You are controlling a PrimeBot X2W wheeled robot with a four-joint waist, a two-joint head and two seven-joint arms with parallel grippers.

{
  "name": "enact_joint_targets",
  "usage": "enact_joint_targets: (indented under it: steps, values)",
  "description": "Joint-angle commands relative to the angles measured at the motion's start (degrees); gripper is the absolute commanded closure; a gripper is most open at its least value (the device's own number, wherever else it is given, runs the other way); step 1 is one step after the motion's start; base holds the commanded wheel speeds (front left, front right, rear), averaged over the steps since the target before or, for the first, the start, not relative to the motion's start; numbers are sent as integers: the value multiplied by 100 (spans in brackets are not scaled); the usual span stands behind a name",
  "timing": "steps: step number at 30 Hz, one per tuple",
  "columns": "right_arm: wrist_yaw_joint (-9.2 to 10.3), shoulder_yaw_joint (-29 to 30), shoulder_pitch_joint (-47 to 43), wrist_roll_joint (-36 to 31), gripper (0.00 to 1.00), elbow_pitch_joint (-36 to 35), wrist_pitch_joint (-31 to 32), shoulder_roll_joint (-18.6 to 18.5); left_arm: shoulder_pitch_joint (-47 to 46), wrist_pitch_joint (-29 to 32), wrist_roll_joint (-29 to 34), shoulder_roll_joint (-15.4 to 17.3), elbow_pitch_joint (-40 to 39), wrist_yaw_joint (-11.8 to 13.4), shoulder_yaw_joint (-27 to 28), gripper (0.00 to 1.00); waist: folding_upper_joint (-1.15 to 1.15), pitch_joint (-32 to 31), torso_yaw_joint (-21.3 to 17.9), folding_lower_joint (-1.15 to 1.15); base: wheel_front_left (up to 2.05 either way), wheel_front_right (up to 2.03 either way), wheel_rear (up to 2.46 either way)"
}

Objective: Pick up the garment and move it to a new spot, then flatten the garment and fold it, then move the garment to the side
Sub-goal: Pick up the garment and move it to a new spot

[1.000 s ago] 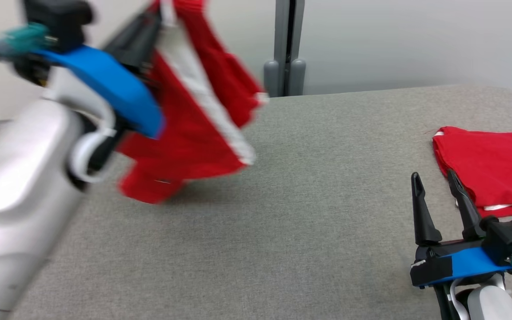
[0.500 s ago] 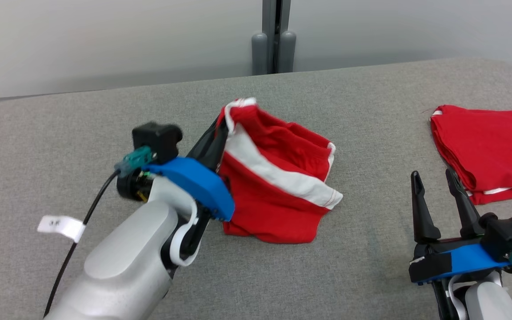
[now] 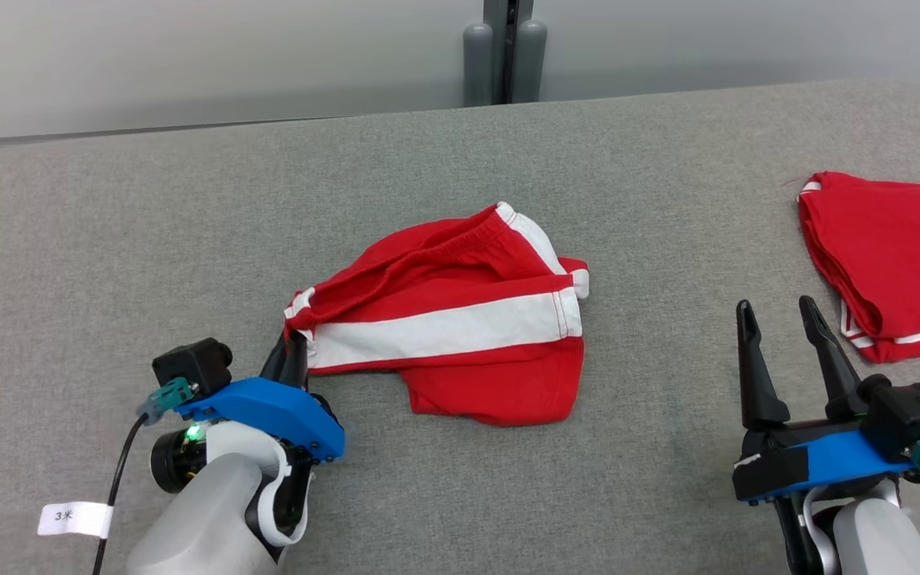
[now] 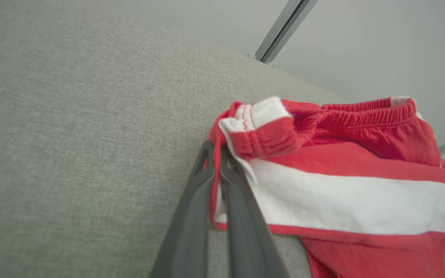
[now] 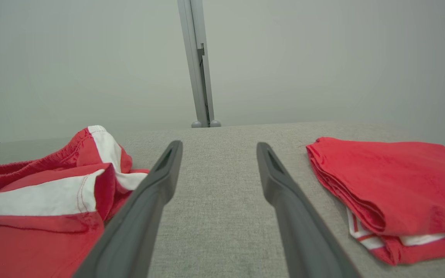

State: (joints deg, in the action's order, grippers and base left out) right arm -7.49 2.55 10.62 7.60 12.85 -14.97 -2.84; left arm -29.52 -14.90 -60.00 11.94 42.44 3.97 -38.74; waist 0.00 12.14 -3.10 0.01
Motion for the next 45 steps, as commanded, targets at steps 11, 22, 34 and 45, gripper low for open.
enact_joint_targets:
  steps: [11,22,34,45]
  values:
    - [-1,-48,60,-86,0,89,-29,-10,560,-34,1763,20,-993,-178,1003,0,0,-173,157,-1,0,0,0]
    - [-1,-243,-188,-162,0,300,-26,-10,1702,-34,2961,20,-2044,-181,1723,0,0,-765,368,-1,0,0,0]
    - [-1,-327,-718,10,0,435,-26,-10,2871,-34,3258,-345,-2554,-212,2490,0,0,-1110,558,-1,0,0,0]
    - [-1,-423,-804,78,0,606,-26,-10,3000,-34,3502,-459,-2417,-330,2622,0,0,-1139,569,-1,0,0,0]
